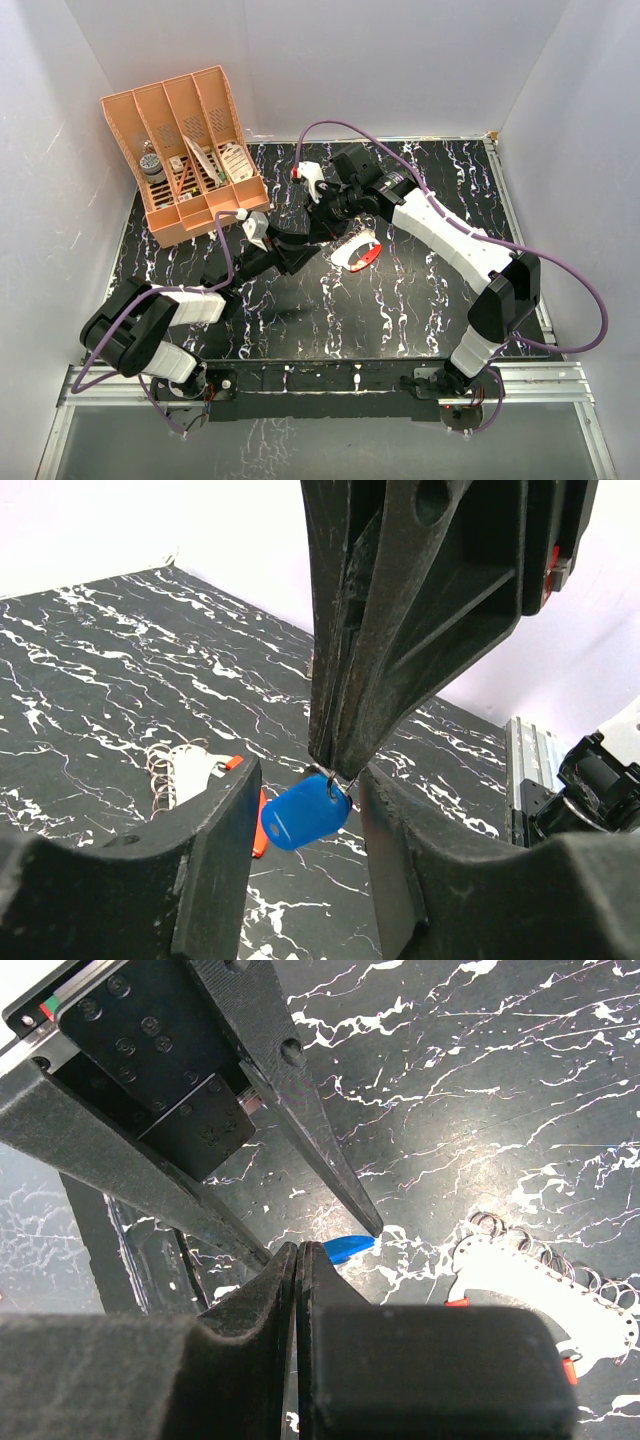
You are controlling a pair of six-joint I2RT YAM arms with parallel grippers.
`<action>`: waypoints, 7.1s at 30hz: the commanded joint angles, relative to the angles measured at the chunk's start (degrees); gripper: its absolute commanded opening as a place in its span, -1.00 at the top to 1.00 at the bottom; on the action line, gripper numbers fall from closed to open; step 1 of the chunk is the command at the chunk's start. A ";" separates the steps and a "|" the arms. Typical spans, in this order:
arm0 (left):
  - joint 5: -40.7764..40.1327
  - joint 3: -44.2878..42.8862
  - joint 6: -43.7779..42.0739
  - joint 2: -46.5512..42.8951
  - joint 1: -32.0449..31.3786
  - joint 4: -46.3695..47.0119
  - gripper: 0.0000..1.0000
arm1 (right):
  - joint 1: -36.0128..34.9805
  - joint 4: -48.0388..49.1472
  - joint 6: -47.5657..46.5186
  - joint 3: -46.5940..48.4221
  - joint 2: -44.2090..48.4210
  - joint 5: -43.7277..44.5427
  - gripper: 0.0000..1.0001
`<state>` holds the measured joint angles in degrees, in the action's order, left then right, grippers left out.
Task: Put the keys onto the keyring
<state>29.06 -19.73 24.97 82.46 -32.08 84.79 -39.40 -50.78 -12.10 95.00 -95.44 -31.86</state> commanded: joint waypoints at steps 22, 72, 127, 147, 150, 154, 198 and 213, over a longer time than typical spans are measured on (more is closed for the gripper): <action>1.50 -1.81 0.68 0.51 0.17 5.22 1.00 | -0.46 3.81 0.34 -0.75 2.90 -0.26 1.00; -2.55 -10.15 18.42 -8.45 7.46 -35.00 1.00 | 14.17 34.65 28.45 -27.27 10.56 23.28 0.32; -3.29 -7.69 19.24 -5.93 8.74 -32.65 1.00 | 18.92 63.23 25.77 -38.44 -11.94 8.42 0.77; 0.11 -11.37 19.06 -4.32 9.05 -28.59 1.00 | 18.93 79.57 22.25 -54.22 16.21 0.05 1.00; 1.41 -11.38 18.94 -4.32 9.05 -26.30 1.00 | 18.92 79.83 21.75 -54.48 17.83 -2.81 1.00; 4.24 -11.17 17.73 -4.67 9.04 -23.54 1.00 | 18.92 78.75 20.95 -54.08 19.45 -5.50 1.00; 9.00 -24.43 5.77 -0.69 2.98 -47.74 1.00 | 11.09 67.47 8.70 -48.54 25.75 0.23 1.00; 7.64 -25.34 4.48 0.27 1.16 -49.29 1.00 | 6.74 63.96 4.18 -46.23 23.81 2.99 1.00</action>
<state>36.38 -42.61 30.26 82.63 -29.91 35.73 -31.22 10.41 -6.04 44.88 -71.83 -29.26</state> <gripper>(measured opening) 0.022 0.009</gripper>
